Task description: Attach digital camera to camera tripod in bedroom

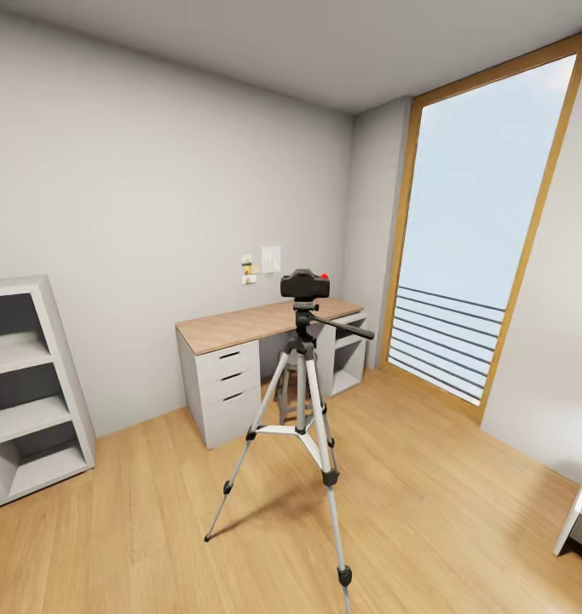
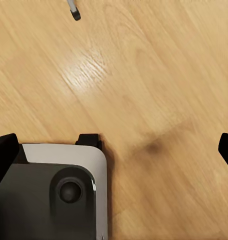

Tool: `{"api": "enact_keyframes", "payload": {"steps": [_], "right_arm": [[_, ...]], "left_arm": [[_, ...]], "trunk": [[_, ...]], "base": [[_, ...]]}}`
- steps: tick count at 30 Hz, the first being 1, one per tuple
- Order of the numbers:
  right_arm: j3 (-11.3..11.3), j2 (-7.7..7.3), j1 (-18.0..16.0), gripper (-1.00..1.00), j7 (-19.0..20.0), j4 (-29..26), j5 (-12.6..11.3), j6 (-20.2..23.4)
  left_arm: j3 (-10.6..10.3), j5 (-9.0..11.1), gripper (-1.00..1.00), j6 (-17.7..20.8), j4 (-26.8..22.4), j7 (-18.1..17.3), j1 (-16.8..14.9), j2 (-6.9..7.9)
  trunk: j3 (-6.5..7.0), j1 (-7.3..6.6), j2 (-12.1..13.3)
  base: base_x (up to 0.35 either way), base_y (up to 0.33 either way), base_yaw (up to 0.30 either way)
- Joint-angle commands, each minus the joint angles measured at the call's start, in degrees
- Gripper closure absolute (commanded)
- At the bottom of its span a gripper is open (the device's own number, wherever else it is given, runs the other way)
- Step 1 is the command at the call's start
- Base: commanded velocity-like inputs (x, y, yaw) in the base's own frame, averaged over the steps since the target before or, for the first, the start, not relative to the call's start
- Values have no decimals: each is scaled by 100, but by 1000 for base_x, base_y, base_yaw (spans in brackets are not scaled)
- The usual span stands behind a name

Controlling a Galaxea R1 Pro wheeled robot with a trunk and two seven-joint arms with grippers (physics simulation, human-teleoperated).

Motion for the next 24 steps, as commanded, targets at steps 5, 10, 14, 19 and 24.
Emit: {"api": "enact_keyframes", "payload": {"steps": [5,10,14,19,24], "right_arm": [[-10,-12,-9,-100,20,16,3,-39],[-10,-6,-9,-100,17,13,3,-43],[-10,6,-9,-100,13,13,2,-50],[-10,30,-9,-100,11,16,3,-52],[-10,37,-9,-100,10,16,3,-62]], "left_arm": [[-53,37,-100,13,-12,20,-3,0],[-49,37,-100,13,-13,20,-3,0],[-48,37,-100,13,-12,20,-3,0],[-55,37,-100,13,-12,20,-3,0],[-49,37,-100,13,-12,20,-3,0]], "trunk": [[-9,1,-7],[-9,1,-7],[-9,1,-7],[-9,1,-7],[-9,1,-7]], "base": [[0,0,0],[0,0,0],[0,0,0],[0,0,0],[0,0,0]]}}
